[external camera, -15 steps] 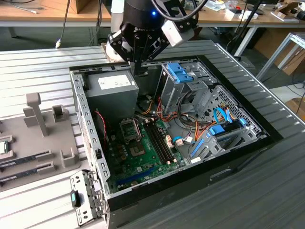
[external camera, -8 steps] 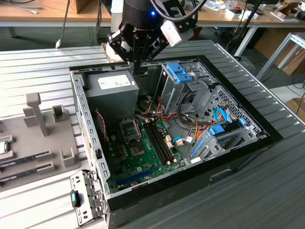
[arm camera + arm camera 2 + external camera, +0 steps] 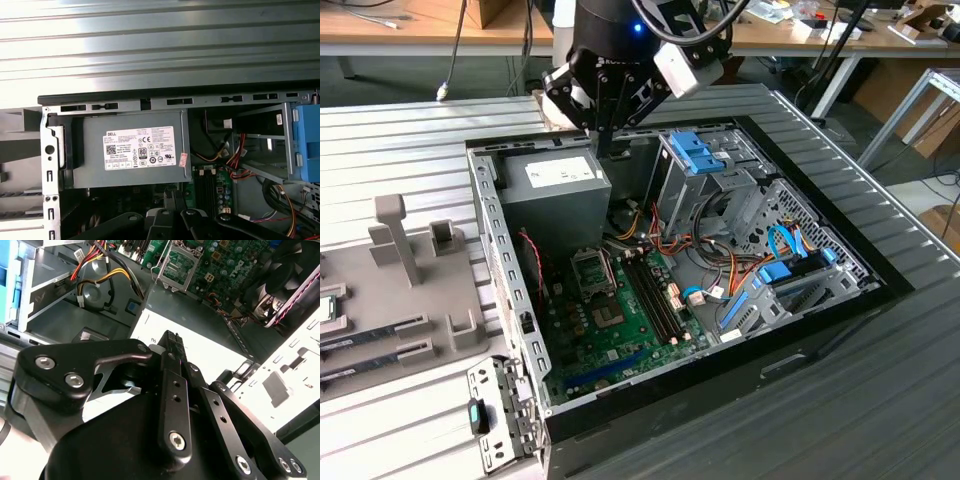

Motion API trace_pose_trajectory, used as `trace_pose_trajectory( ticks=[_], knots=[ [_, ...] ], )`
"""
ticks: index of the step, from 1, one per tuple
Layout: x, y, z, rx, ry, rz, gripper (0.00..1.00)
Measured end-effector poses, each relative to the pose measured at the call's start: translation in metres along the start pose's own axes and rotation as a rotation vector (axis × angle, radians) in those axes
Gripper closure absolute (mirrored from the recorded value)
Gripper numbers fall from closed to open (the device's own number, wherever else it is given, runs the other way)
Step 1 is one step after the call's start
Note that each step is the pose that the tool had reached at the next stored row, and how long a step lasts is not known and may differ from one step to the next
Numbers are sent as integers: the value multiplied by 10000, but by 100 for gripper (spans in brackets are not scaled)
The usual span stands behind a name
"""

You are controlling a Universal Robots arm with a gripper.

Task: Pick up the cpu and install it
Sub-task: 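Reach for the cpu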

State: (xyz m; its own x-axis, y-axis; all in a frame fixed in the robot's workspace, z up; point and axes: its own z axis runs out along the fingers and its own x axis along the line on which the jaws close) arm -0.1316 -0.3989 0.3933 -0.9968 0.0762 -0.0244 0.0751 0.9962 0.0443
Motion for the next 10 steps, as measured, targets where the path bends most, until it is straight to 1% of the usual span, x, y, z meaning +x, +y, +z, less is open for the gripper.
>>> trace_pose_trajectory(
  ticks=[10],
  knots=[
    [26, -2, 0, -1, 0, 0, 89]
  ],
)
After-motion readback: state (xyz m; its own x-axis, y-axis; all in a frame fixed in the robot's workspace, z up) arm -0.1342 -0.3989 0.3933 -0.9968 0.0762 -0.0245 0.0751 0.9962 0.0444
